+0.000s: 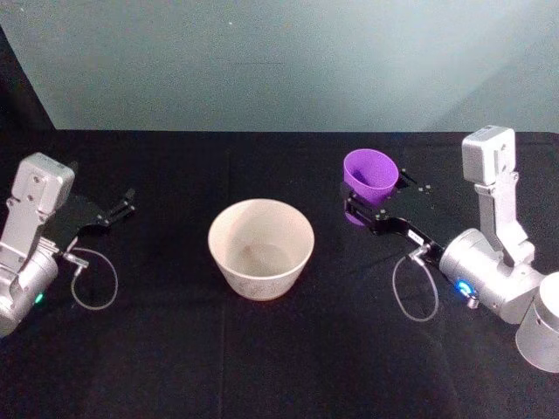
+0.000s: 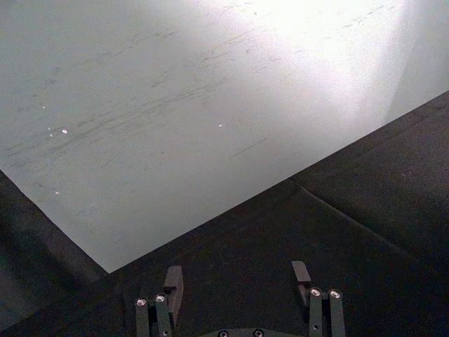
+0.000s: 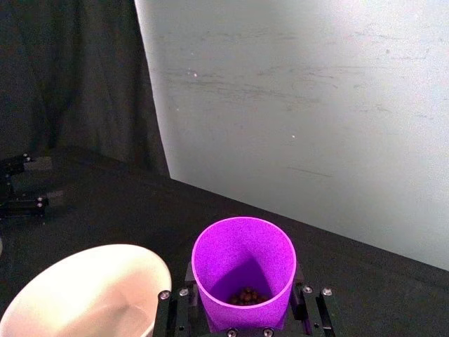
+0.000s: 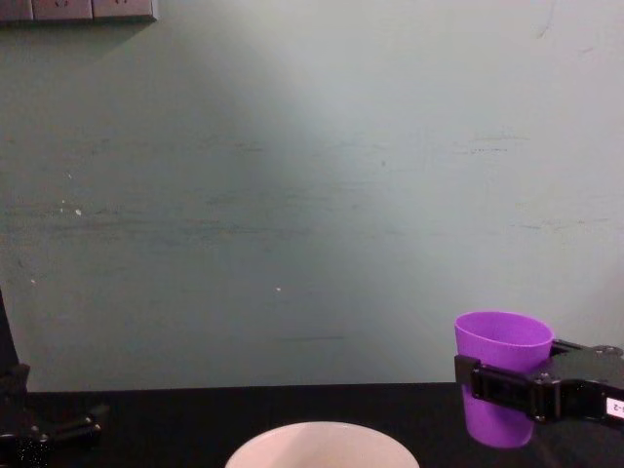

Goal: Pick up the cup and pour the mung beans from the cup into the bowl.

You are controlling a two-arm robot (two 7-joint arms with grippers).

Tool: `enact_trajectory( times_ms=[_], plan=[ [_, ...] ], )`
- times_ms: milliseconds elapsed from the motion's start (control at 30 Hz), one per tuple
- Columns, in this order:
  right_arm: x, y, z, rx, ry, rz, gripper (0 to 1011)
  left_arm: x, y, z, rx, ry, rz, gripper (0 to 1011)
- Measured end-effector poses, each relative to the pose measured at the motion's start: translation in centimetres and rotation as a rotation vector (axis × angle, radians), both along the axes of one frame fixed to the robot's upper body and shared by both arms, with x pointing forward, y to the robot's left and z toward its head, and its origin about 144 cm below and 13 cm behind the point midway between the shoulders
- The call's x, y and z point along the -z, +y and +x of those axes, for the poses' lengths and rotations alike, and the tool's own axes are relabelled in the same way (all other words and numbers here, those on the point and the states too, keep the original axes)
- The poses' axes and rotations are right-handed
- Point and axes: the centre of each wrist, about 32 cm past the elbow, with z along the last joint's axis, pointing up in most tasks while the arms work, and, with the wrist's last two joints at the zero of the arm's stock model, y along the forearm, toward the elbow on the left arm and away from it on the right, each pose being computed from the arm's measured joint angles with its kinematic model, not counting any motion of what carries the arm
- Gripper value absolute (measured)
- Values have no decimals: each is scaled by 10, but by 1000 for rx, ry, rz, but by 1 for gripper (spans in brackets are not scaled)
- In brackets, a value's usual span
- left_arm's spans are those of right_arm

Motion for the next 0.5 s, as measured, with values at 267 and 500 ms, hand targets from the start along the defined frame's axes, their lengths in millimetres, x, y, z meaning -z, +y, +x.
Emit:
enact_trajectory(
  times_ms=[267,500],
  plan=[
    [0,0,0,0,0,0,722,0,0,0,0,0,0,1000],
    [0,0,0,0,0,0,722,0,0,0,0,0,0,1000]
  ],
)
